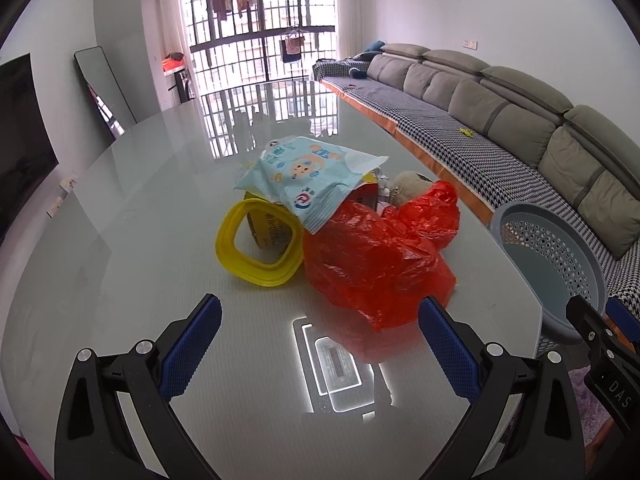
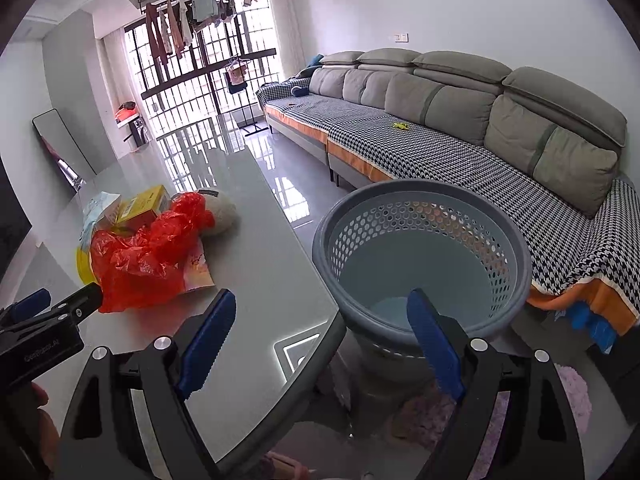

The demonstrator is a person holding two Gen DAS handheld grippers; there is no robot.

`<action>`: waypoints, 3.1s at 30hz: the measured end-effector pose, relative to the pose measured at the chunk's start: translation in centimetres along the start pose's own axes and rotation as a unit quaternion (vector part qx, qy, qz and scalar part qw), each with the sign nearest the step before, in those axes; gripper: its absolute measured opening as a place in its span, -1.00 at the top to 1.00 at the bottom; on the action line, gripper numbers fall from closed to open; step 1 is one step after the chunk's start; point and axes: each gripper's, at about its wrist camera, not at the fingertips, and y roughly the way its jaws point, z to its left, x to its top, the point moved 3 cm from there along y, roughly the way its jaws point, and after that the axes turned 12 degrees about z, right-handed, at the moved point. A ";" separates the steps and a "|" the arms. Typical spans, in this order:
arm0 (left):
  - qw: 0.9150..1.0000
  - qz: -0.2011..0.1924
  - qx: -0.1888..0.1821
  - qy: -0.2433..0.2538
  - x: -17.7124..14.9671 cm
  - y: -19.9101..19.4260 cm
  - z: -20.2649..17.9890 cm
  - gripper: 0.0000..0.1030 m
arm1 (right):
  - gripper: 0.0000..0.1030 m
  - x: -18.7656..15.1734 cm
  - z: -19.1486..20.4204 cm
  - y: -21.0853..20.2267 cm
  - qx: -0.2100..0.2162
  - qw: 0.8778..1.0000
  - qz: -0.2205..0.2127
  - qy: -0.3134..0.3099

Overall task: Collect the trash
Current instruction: 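Reach the right gripper to the red plastic bag and close on it, then grasp the blue wipes packet with the left gripper while the right gripper holds the red bag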

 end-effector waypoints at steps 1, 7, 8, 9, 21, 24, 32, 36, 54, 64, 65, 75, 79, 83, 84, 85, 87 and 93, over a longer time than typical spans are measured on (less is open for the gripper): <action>1.000 -0.002 0.002 -0.004 -0.1 0.0 0.4 -0.88 | -0.62 0.1 0.3 0.1 0.002 1.000 0.001 -0.004; 0.999 -0.013 0.021 -0.026 -0.2 0.0 3.1 -0.88 | -0.62 0.6 2.6 0.8 0.024 0.999 0.002 -0.029; 0.999 -0.014 0.025 -0.028 -0.2 -0.1 3.5 -0.88 | -0.62 0.7 3.2 0.8 0.030 0.999 0.001 -0.035; 0.999 -0.015 0.030 -0.030 -0.2 -0.1 3.9 -0.88 | -0.62 0.9 3.7 0.9 0.034 0.999 0.001 -0.041; 0.996 -0.012 0.053 -0.072 0.6 0.8 9.0 -0.88 | -0.62 2.4 10.5 2.1 0.087 0.990 0.001 -0.111; 0.995 -0.011 0.050 -0.081 0.7 1.1 10.0 -0.88 | -0.62 2.5 12.2 2.3 0.092 0.987 0.002 -0.134; 0.994 -0.008 0.047 -0.097 0.5 1.7 11.6 -0.88 | -0.62 3.0 14.9 3.7 0.096 0.980 0.019 -0.176; 0.994 -0.003 0.045 -0.104 0.5 1.8 11.3 -0.88 | -0.62 3.3 15.7 5.2 0.098 0.977 0.041 -0.186; 0.995 0.000 0.017 -0.101 0.5 1.8 12.0 -0.88 | 0.40 2.1 17.6 7.1 0.082 0.968 0.054 -0.230; 0.996 -0.001 0.000 -0.094 0.3 1.1 11.2 -0.88 | 0.59 2.0 15.3 3.8 0.094 0.973 0.035 -0.209; 0.996 -0.001 -0.001 -0.094 0.3 1.0 11.1 -0.88 | 0.59 2.0 14.8 3.3 0.094 0.974 0.031 -0.205; 0.996 0.003 -0.008 -0.089 0.2 1.5 10.2 -0.88 | 0.59 1.5 10.6 0.0 0.080 0.984 0.009 -0.158; 0.995 0.012 -0.014 -0.094 -0.2 1.9 10.2 -0.88 | 0.59 1.1 9.4 -0.4 0.078 0.986 0.007 -0.147; 0.996 0.013 -0.013 -0.091 -0.3 1.8 9.7 -0.88 | 0.59 0.8 8.6 -0.4 0.078 0.987 0.008 -0.141; 0.996 0.013 -0.015 -0.089 -0.3 1.8 9.5 -0.88 | 0.59 0.7 8.4 -0.4 0.077 0.987 0.009 -0.140; 0.996 0.014 -0.017 -0.086 -0.2 1.8 9.1 -0.88 | 0.59 0.7 8.2 -0.3 0.076 0.987 0.009 -0.139; 0.997 0.015 -0.020 -0.078 -0.1 1.7 8.3 -0.88 | 0.59 0.8 7.9 -0.3 0.074 0.988 0.007 -0.136; 0.998 0.020 -0.036 -0.049 0.6 2.3 4.3 -0.88 | 0.59 0.8 5.7 -0.4 0.064 0.991 0.001 -0.121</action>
